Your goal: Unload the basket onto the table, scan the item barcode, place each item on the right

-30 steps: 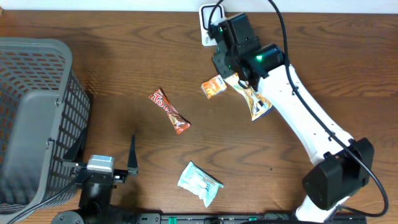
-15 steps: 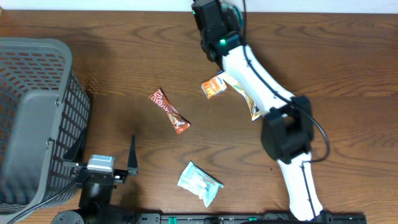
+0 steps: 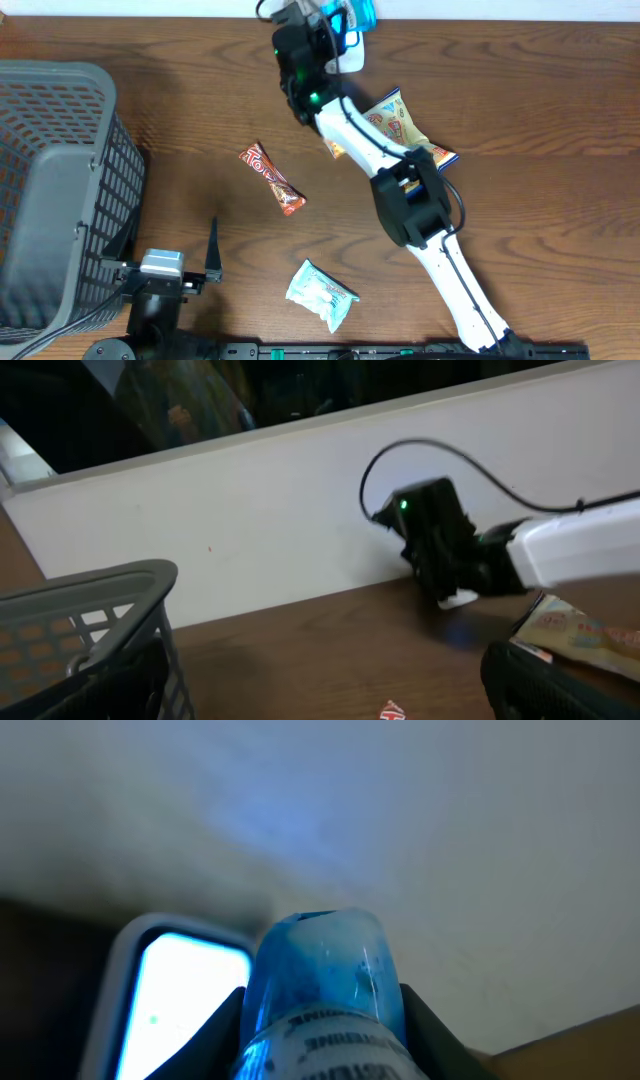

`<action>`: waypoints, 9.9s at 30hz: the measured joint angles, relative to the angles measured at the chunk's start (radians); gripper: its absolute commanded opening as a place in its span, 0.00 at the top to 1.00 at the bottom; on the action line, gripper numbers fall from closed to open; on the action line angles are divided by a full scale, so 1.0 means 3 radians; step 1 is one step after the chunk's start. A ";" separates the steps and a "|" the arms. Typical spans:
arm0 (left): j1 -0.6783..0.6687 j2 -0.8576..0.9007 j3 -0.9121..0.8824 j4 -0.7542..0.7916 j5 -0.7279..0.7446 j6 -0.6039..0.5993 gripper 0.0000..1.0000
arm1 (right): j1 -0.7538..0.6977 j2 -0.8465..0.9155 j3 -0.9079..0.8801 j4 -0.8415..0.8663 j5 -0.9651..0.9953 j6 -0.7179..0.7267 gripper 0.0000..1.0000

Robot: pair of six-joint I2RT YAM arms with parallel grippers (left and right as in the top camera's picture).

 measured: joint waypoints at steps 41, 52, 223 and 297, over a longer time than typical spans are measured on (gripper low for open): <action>-0.0001 0.0000 0.0000 -0.0062 0.0000 0.0000 0.00 | -0.2799 0.0015 0.0024 -0.4149 0.0435 0.2107 0.97; -0.0001 -0.0001 0.0000 -0.0008 0.0000 0.0014 0.00 | -0.3445 -0.0092 0.0039 -0.4582 -0.0196 0.2552 0.01; 0.0000 0.0000 -0.0001 -0.0005 0.0000 0.0684 0.00 | -0.0384 -0.2846 -0.2930 -0.3979 -0.5320 0.2206 0.99; 0.0000 -0.0001 -0.0001 -0.0037 0.0000 0.0684 0.00 | -0.1907 -0.0557 0.0459 -0.5651 -0.1133 0.3321 0.99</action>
